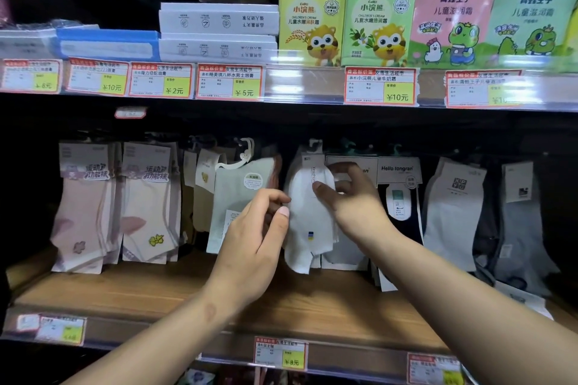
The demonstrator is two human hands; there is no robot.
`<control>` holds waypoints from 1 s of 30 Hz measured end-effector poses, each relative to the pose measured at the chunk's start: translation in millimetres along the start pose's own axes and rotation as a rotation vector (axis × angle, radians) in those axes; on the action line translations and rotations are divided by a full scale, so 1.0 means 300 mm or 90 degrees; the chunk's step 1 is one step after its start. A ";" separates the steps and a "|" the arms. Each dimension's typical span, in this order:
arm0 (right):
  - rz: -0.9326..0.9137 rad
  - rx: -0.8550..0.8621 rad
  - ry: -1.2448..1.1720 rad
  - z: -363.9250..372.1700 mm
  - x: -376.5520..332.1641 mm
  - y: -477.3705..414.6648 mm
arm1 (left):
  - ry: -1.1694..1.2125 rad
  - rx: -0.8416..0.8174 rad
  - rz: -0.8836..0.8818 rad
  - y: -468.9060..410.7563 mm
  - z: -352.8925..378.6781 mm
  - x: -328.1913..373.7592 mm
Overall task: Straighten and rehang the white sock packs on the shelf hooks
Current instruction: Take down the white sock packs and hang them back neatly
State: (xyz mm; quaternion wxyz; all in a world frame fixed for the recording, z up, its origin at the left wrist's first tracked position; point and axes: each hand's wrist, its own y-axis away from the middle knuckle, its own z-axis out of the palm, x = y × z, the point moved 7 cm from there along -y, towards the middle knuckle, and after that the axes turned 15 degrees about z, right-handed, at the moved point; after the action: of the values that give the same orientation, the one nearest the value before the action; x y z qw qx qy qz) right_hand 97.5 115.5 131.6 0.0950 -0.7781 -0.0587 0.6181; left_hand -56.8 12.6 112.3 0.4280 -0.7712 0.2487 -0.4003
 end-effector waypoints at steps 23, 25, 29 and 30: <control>0.054 -0.085 0.025 -0.173 0.184 0.121 | 0.186 -0.030 -0.243 0.051 0.186 -0.029; 0.060 -0.082 0.028 -0.207 0.205 0.133 | 0.190 -0.049 -0.240 0.058 0.226 -0.022; 0.078 -0.067 0.020 -0.302 0.264 0.146 | 0.220 -0.118 -0.265 0.072 0.352 -0.001; 0.083 -0.057 0.026 -0.334 0.280 0.149 | 0.230 -0.133 -0.268 0.073 0.388 0.009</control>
State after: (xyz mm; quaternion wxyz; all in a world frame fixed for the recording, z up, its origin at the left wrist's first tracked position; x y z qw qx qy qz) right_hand 213.1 82.0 63.9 0.0205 -0.7963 -0.0337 0.6036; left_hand 40.5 53.2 58.2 0.2027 -0.7621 0.1952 -0.5832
